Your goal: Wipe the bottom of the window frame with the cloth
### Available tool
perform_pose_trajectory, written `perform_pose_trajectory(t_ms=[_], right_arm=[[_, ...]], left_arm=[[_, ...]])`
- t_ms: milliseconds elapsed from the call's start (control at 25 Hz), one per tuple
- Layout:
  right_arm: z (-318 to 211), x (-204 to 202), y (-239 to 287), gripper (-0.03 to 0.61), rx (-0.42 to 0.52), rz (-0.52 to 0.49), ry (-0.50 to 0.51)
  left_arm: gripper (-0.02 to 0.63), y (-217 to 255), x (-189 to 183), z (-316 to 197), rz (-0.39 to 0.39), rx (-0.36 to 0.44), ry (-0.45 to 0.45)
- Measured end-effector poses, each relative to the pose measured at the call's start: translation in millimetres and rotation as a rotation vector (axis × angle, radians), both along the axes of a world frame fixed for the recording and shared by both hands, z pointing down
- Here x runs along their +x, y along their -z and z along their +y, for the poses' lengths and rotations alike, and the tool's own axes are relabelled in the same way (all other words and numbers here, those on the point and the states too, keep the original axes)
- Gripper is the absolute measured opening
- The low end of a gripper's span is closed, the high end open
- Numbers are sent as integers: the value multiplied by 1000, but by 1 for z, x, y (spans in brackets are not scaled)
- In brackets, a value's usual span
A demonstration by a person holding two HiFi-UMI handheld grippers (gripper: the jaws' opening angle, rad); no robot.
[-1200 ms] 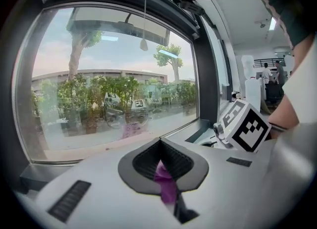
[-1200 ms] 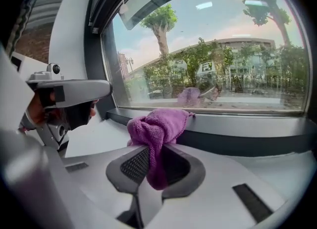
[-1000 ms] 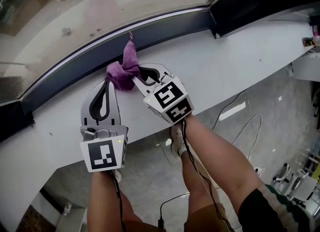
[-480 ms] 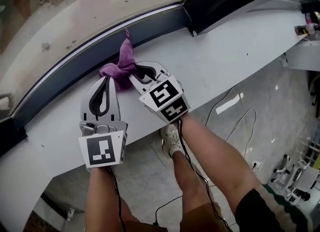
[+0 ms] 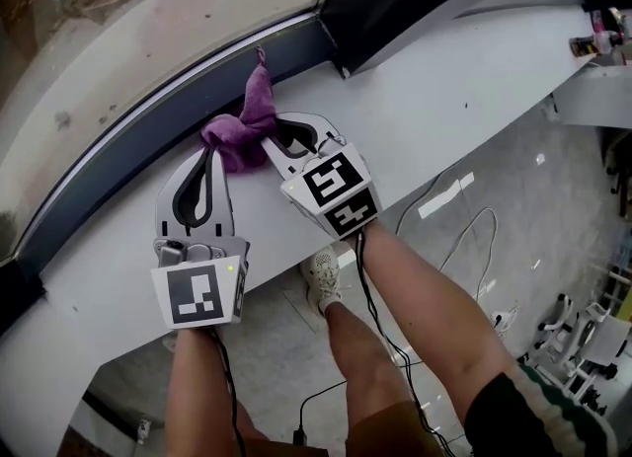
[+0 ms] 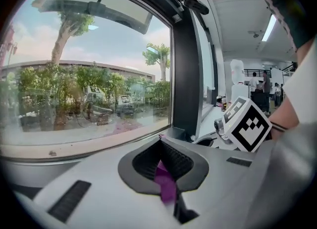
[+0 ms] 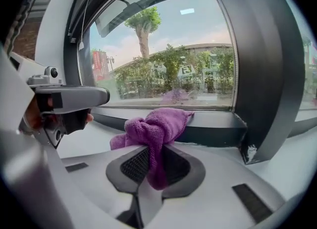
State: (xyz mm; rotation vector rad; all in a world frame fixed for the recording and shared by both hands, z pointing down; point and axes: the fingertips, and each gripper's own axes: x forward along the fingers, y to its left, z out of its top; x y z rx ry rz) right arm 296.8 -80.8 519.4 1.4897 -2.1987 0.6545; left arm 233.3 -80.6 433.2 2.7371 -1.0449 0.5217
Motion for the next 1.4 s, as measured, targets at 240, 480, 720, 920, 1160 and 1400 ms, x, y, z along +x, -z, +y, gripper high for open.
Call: perform_pose_trajectory(t_ms=[240,480,720,920,1160,1400], right_arm=[[5,51,-2,66,3,127,-43],[5,58,2,66,12,219,-52],[6,105,-5,66,2,214,-100],[6,126,-10,67,-10,280,-123],[24,124,-21,67,-49,234,-102],[45,123,-23,67,-76,199,-83]], left_arm=[[6,-2,39,1,25,3,-42],[6,-2,42,2,35,13,-75],[6,-15,83,0,32,-2,-97],[6,-18,97,-1,40,-11,-106],[6,-23,111,16,45,-31,-132],[6,-30,123,36,35,-60,-165]])
